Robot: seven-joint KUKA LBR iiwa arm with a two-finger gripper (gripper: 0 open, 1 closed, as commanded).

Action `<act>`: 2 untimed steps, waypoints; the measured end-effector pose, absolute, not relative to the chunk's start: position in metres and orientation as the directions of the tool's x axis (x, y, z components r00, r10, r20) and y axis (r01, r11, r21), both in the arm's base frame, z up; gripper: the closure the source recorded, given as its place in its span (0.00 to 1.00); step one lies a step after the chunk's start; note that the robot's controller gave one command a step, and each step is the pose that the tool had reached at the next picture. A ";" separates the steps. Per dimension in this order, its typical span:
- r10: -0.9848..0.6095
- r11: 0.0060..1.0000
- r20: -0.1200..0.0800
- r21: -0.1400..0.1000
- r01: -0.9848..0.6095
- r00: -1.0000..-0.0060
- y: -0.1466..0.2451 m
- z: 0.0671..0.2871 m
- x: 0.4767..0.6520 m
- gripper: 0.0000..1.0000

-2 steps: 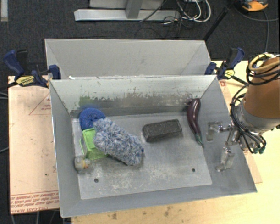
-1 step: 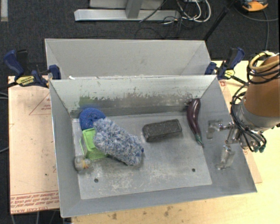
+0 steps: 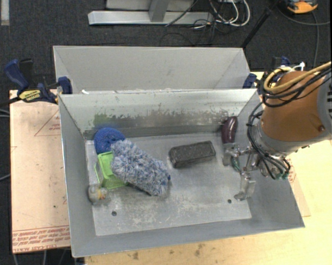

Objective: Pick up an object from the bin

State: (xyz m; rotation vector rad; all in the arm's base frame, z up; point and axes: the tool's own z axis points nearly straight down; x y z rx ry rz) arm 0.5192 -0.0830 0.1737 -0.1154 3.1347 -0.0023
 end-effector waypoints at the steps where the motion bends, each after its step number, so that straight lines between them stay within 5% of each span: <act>1: -0.107 0.994 -0.001 0.002 -0.107 -0.994 -0.065 0.138 0.520 0.00; 2: -0.158 0.987 -0.002 0.000 -0.158 -0.987 -0.067 0.133 0.576 0.00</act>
Offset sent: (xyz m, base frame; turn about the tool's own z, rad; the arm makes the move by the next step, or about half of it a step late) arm 0.0788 0.0161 -0.0442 -0.1085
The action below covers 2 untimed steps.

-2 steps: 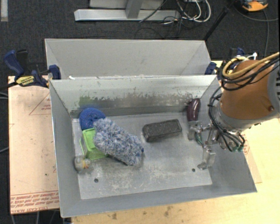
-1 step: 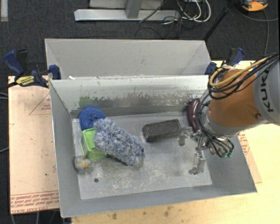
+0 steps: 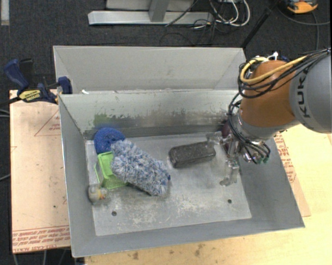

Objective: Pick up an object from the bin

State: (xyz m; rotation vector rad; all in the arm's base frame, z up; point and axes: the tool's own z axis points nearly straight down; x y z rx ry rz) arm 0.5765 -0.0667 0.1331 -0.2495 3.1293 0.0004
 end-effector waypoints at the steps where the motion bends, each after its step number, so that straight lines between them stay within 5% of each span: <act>1: -0.160 0.987 -0.008 -0.001 -0.160 -0.987 -0.044 0.112 0.598 0.00; 2: -0.171 0.985 -0.003 0.000 -0.171 -0.985 -0.009 0.101 0.609 0.00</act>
Offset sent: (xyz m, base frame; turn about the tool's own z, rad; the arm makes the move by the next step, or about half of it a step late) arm 0.0380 0.0688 -0.0361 -0.0189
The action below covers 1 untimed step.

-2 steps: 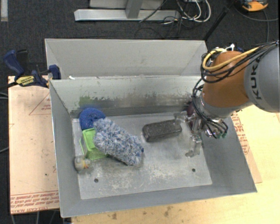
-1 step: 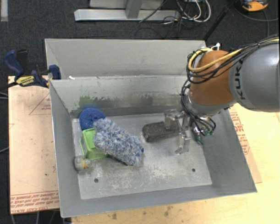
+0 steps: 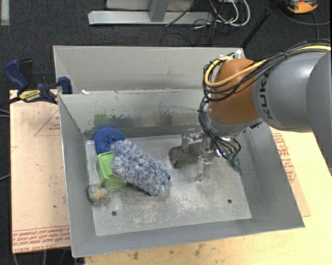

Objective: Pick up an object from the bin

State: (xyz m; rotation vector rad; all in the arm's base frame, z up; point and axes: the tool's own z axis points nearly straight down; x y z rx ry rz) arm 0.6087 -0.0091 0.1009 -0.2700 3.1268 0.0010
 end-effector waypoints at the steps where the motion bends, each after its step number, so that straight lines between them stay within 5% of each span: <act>1: -0.203 0.979 -0.017 -0.001 -0.203 -0.979 0.009 0.075 0.628 1.00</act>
Offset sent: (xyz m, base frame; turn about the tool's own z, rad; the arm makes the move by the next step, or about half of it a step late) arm 0.0000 0.0000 0.0000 0.0000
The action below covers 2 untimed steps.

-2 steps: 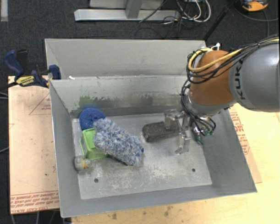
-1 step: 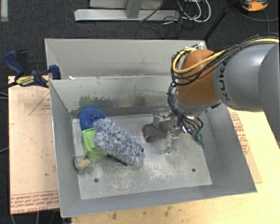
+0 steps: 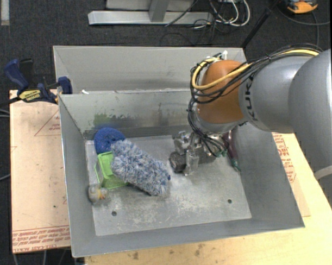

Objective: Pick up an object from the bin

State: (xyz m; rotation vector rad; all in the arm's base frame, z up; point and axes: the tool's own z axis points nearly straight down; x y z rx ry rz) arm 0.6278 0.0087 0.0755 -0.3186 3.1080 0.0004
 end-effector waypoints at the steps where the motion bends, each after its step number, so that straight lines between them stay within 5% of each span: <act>1: -0.203 0.979 -0.017 -0.002 -0.203 -0.979 0.009 0.076 0.628 1.00; 2: -0.122 0.993 -0.012 -0.001 -0.122 -0.992 -0.011 0.279 0.615 1.00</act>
Offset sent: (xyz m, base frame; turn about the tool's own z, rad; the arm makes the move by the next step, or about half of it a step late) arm -0.0150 -0.0204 0.1987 0.0838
